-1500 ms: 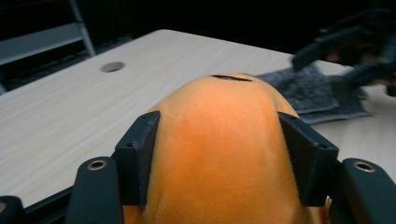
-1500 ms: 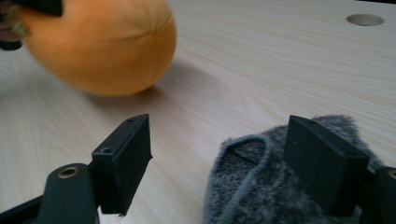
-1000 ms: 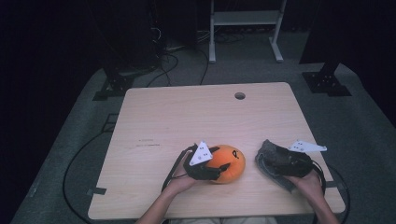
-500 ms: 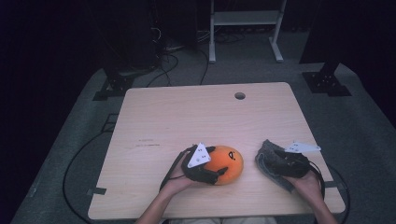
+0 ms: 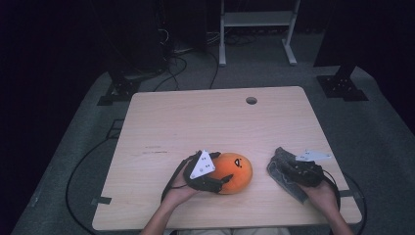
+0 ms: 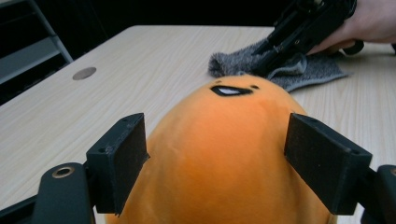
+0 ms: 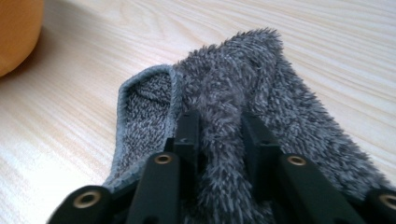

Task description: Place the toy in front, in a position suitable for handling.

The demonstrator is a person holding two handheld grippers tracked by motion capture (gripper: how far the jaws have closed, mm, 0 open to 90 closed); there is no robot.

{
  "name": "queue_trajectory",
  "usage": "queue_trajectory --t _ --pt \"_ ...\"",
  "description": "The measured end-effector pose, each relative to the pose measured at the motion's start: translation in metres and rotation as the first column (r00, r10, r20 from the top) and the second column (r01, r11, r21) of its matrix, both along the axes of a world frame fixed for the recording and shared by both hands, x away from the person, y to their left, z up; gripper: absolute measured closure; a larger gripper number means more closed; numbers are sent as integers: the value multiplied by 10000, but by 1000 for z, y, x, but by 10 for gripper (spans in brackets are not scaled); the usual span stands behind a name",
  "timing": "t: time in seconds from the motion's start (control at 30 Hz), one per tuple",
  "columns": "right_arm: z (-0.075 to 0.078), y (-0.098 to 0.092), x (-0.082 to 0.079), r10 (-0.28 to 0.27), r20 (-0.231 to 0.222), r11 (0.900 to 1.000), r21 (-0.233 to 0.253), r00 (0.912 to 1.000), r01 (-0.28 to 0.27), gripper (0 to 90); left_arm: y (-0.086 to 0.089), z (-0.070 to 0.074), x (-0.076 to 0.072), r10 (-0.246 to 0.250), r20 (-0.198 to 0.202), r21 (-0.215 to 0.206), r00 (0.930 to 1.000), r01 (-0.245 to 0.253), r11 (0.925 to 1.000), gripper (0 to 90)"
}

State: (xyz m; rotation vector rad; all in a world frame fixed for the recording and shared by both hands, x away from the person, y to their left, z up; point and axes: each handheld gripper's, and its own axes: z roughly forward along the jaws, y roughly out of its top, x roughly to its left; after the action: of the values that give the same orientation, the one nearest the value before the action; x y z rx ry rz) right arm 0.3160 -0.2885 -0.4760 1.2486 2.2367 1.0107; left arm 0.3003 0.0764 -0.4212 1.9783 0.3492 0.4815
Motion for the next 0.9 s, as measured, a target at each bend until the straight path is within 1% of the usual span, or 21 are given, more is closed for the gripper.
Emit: queue_trajectory --t 0.07,0.13,0.17,0.2,0.23,0.27,0.3,0.33,0.37,0.4,0.43,0.5,0.6,0.67,0.7,0.73,0.77,0.8,0.83,0.87,0.9 --pt "3 -1 0 -88 -85 9999 97 9999 89 746 6 1 0 65 -54 -429 10000 -67 9991 197" --pt "5 -1 0 -85 -78 9999 144 9999 86 752 8 1 -1 79 -31 -516 10000 -80 9986 197" --pt "12 -2 -1 -28 37 9981 611 10000 26 758 11 1 -1 389 -309 -414 9988 -402 9983 124" --pt "12 -2 -1 -28 37 9981 611 10000 26 758 11 1 -1 389 -309 -414 9988 -402 9983 67" --pt "18 0 -4 169 223 9950 985 9996 -190 760 12 3 0 676 -649 -101 9956 -684 9976 67" --pt "25 3 -7 433 432 9908 1266 9981 -485 762 14 4 0 843 -843 133 9929 -834 9964 67" --pt "38 15 -13 926 958 9793 1714 9911 -1081 765 15 4 0 883 -842 143 9925 -874 9961 66" --pt "45 22 -16 1220 1180 9712 1903 9855 -1431 765 18 4 -3 760 -837 -24 9936 -765 9971 65" --pt "51 29 -19 1486 1396 9639 2006 9790 -1749 766 18 3 -4 722 -820 -41 9940 -728 9973 55" --pt "51 29 -19 1486 1396 9639 2006 9790 -1749 766 18 3 -4 722 -820 -41 9940 -728 9973 41" --pt "56 37 -21 1800 1583 9543 2113 9709 -2114 767 18 3 -5 677 -788 -25 9946 -681 9977 41" --pt "63 50 -23 2331 1824 9308 2426 9552 -2735 767 17 0 -7 531 -749 -109 9958 -541 9985 42" --pt "65 68 -24 3050 1975 8927 2814 9317 -3519 767 16 -4 -6 278 -1129 -41 9932 -285 9996 62" --pt "61 78 -24 3445 1844 8909 2448 9205 -3825 766 15 -9 -4 213 -1314 -63 9911 -223 9997 63" --pt "56 82 -22 3492 1901 8887 2433 9176 -3886 766 15 -10 -4 154 -1376 -24 9904 -159 9999 68" --pt "56 82 -22 3492 1901 8887 2433 9176 -3886 766 15 -12 -3 170 -1388 27 9902 -168 9999 68" --pt "54 81 -19 3278 1852 9012 2329 9264 -3655 764 14 -14 -3 223 -1299 140 9913 -206 9997 68" --pt "54 81 -19 3278 1852 9012 2329 9264 -3655 764 13 -15 -3 263 -1249 193 9918 -241 9995 68" --pt "53 80 -18 3253 1842 9061 2197 9275 -3614 762 12 -17 -2 224 -1307 233 9912 -195 9995 68" --pt "51 80 -18 3181 1873 9172 1873 9294 -3517 754 10 -19 -1 208 -1332 273 9909 -173 9995 68" --pt "50 81 -18 3173 1819 9243 1603 9307 -3464 754 9 -19 -1 202 -1267 328 9917 -162 9993 67"
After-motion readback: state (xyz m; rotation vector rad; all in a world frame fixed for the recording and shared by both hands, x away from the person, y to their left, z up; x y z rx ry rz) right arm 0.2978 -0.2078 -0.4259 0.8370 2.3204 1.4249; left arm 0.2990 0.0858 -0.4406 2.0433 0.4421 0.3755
